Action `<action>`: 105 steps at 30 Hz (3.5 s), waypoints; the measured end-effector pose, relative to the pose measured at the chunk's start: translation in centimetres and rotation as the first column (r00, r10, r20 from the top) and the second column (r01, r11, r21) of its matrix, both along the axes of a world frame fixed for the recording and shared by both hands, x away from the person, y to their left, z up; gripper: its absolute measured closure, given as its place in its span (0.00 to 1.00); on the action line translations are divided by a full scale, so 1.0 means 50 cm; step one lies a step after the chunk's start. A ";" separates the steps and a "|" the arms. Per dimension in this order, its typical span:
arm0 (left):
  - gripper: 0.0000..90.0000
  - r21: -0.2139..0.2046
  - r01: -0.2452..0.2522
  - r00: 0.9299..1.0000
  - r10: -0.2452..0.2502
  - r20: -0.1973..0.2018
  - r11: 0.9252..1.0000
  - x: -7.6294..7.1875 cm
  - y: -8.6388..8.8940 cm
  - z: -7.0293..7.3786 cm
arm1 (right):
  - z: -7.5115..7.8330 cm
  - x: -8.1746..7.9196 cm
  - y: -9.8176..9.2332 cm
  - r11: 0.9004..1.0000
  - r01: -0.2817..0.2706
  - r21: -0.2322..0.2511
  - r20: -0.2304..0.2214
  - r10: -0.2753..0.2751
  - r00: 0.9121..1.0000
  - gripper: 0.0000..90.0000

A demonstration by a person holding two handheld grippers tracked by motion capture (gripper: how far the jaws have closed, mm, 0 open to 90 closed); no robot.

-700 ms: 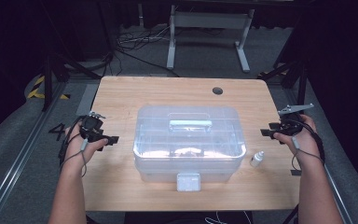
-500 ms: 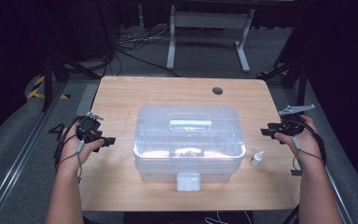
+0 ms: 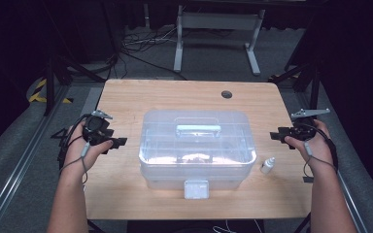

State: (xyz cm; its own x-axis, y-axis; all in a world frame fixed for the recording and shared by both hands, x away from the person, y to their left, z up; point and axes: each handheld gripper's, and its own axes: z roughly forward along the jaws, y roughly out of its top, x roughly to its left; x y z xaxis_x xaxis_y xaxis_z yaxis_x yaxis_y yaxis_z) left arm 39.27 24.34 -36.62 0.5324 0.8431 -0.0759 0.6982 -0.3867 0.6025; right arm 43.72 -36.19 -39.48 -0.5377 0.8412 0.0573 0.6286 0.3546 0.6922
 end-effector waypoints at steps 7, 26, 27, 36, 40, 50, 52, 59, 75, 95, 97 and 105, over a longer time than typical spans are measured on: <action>0.40 0.055 0.027 0.997 -0.031 0.068 0.998 -0.015 -0.021 0.056 | 0.000 -0.003 0.005 1.000 -0.012 -0.002 -0.017 0.012 1.000 0.57; 0.39 0.017 0.281 0.941 -0.279 0.193 0.960 -0.058 -0.145 0.182 | 0.010 -0.016 -0.008 1.000 0.012 0.021 0.007 -0.012 1.000 0.53; 0.39 0.009 0.297 0.936 -0.293 0.194 0.955 -0.058 -0.151 0.185 | 0.011 -0.017 -0.009 1.000 0.012 0.019 0.010 -0.013 1.000 0.53; 0.35 -0.011 0.431 0.881 -0.418 0.224 0.902 -0.051 -0.220 0.191 | 0.013 -0.026 -0.014 0.999 0.024 0.025 0.017 -0.025 1.000 0.51; 0.33 -0.011 0.482 0.856 -0.468 0.219 0.876 -0.044 -0.251 0.184 | 0.013 -0.027 -0.018 0.999 0.030 0.027 0.020 -0.031 0.999 0.51; 0.28 0.030 0.523 0.836 -0.519 0.177 0.852 -0.023 -0.302 0.148 | 0.015 -0.028 -0.016 0.999 0.020 0.028 0.031 -0.021 0.999 0.51; 0.26 0.039 0.523 0.837 -0.522 0.165 0.851 -0.020 -0.309 0.140 | 0.015 -0.028 -0.016 0.999 0.021 0.027 0.032 -0.022 0.999 0.51; 0.30 0.096 0.492 0.858 -0.501 0.115 0.865 -0.013 -0.329 0.130 | 0.015 -0.028 -0.014 1.000 0.020 0.020 0.037 -0.021 0.999 0.51; 0.81 0.276 0.504 0.826 -0.550 0.123 0.819 -0.027 -0.349 0.151 | 0.019 -0.032 -0.015 1.000 0.016 0.021 0.053 -0.017 0.998 0.51; 0.80 0.227 0.489 0.854 -0.515 0.072 0.842 0.040 -0.349 0.203 | 0.065 -0.097 -0.030 1.000 0.003 0.030 0.150 -0.007 0.989 0.55; 0.79 0.217 0.488 0.856 -0.512 0.070 0.845 0.047 -0.349 0.206 | 0.069 -0.104 -0.029 1.000 -0.009 0.021 0.154 0.006 0.988 0.59; 0.78 0.200 0.469 0.867 -0.492 0.081 0.860 0.072 -0.347 0.218 | 0.081 -0.128 -0.024 0.999 -0.038 0.035 0.137 0.033 0.990 0.78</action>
State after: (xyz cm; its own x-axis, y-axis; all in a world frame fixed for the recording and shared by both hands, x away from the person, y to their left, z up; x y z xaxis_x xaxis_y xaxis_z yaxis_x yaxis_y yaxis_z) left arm 42.87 6.97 -25.74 0.8700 0.4734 0.1380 0.3224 -0.7578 0.5673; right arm 37.31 -37.40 -35.43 -0.5722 0.8200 0.0124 0.5146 0.3472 0.7840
